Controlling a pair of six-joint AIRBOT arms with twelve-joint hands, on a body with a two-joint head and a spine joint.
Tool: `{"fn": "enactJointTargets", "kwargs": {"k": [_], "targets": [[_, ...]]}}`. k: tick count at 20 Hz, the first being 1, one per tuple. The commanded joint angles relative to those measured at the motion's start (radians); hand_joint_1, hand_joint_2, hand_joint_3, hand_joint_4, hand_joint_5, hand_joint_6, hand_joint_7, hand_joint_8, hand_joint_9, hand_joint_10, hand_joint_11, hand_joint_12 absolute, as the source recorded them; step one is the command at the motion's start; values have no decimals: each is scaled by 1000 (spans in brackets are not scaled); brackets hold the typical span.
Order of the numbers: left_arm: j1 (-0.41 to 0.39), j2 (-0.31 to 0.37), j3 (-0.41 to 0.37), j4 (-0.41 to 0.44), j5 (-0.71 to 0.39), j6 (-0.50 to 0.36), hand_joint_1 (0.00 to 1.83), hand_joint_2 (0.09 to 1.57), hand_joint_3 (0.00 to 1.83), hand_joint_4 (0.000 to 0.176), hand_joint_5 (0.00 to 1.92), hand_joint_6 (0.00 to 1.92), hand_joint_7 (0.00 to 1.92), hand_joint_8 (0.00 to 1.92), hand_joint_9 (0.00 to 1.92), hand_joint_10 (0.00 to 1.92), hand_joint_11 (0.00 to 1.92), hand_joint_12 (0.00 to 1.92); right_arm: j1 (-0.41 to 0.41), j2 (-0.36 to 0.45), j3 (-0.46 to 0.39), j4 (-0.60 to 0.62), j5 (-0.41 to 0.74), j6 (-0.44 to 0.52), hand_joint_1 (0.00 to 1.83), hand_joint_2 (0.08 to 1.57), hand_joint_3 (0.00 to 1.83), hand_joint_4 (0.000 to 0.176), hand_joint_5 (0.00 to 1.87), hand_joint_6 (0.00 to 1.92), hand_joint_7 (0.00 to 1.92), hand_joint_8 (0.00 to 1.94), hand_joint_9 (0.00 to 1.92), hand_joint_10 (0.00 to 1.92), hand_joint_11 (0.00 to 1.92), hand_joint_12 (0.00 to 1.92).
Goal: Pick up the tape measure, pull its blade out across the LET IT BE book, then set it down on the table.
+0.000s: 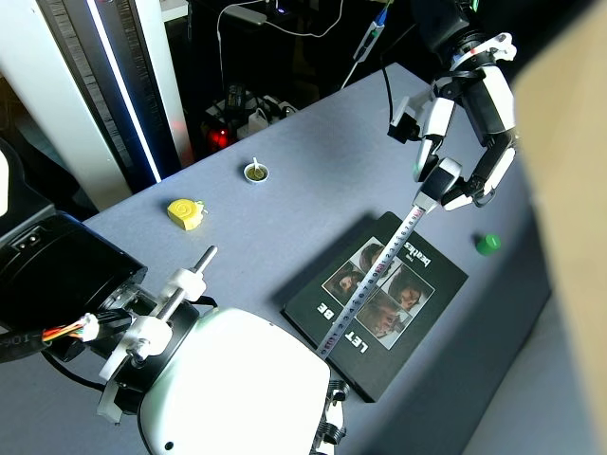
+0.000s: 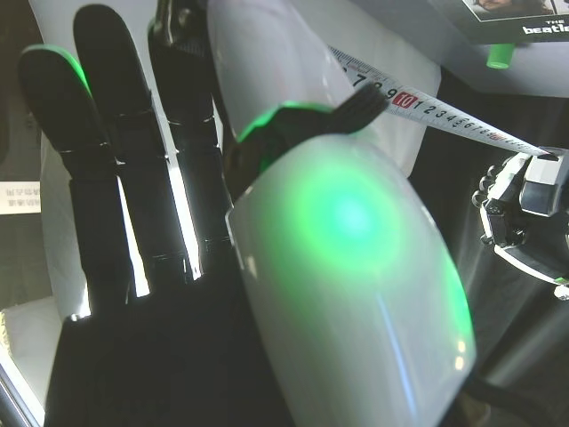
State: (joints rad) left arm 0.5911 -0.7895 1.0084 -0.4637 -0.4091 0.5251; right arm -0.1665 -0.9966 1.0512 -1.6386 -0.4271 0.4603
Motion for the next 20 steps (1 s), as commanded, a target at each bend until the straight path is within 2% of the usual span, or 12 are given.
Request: {"fn": "enactJointTargets", "kwargs": {"k": [1,3,5,6,9,10,11,12,14,16,17,20], "targets": [[-3,10,6,8,-106,6,1497,1060,0,0,1039,623,1034,804,1024,980,974,1386,8,21,7,-62,-81,-18,1198,1156,0,0,867,1083,947,1141,917,764,689,1235],[-2,10,6,8,-106,6,1497,1060,0,0,1038,625,1034,805,1022,982,977,1382,13,21,-1,-62,-80,-18,1197,1156,0,1,868,1086,947,1138,918,765,690,1235],[0,10,6,8,-106,6,1498,1060,0,0,1036,625,1028,810,1028,978,980,1378,16,21,-5,-62,-80,-18,1175,1175,3,34,842,1202,888,1132,850,681,624,1217],[0,10,6,8,-106,6,1498,1060,0,0,1035,625,1027,812,1031,976,979,1379,17,22,-10,-62,-78,-17,988,1141,0,0,725,571,755,517,756,507,519,1165],[1,10,4,12,-109,6,1498,1060,0,0,1035,626,1027,812,1031,975,979,1379,15,35,-41,-62,-70,-17,931,1128,0,0,741,245,773,199,753,351,481,1112],[4,10,4,12,-113,6,1498,1059,0,0,1035,630,1028,807,1032,972,980,1378,16,36,-45,-62,-70,-17,641,1121,0,0,461,49,479,39,463,108,158,954],[5,10,3,12,-113,6,1498,1059,0,0,1035,630,1028,807,1032,972,980,1378,16,37,-47,-62,-69,-17,641,1121,0,0,461,49,479,39,463,108,158,954],[13,11,5,17,-116,6,1497,1059,0,0,1038,629,1030,802,1030,975,973,1384,14,40,-55,-61,-69,-16,347,1084,0,11,215,2,171,2,187,4,5,631],[34,11,11,21,-120,0,1497,1060,0,0,1039,626,1030,807,1029,975,972,1385,0,57,-105,-61,-69,-16,256,1084,0,30,135,0,88,0,95,0,0,484],[53,11,18,22,-120,-9,1497,1060,0,0,1039,626,1030,807,1029,975,972,1385,2,64,-135,-62,-69,-18,256,1084,0,30,135,0,88,0,95,0,0,484],[63,10,24,35,-120,-23,1498,1059,0,0,1036,630,1025,816,1040,956,973,1384,3,65,-148,-62,-73,-18,171,1079,0,54,95,0,53,0,56,0,0,456],[97,5,47,69,-120,-87,1497,1060,0,0,1047,618,1011,828,1026,980,985,1367,7,66,-180,-61,-84,-19,85,1068,0,63,29,0,7,0,26,0,0,417]]}}
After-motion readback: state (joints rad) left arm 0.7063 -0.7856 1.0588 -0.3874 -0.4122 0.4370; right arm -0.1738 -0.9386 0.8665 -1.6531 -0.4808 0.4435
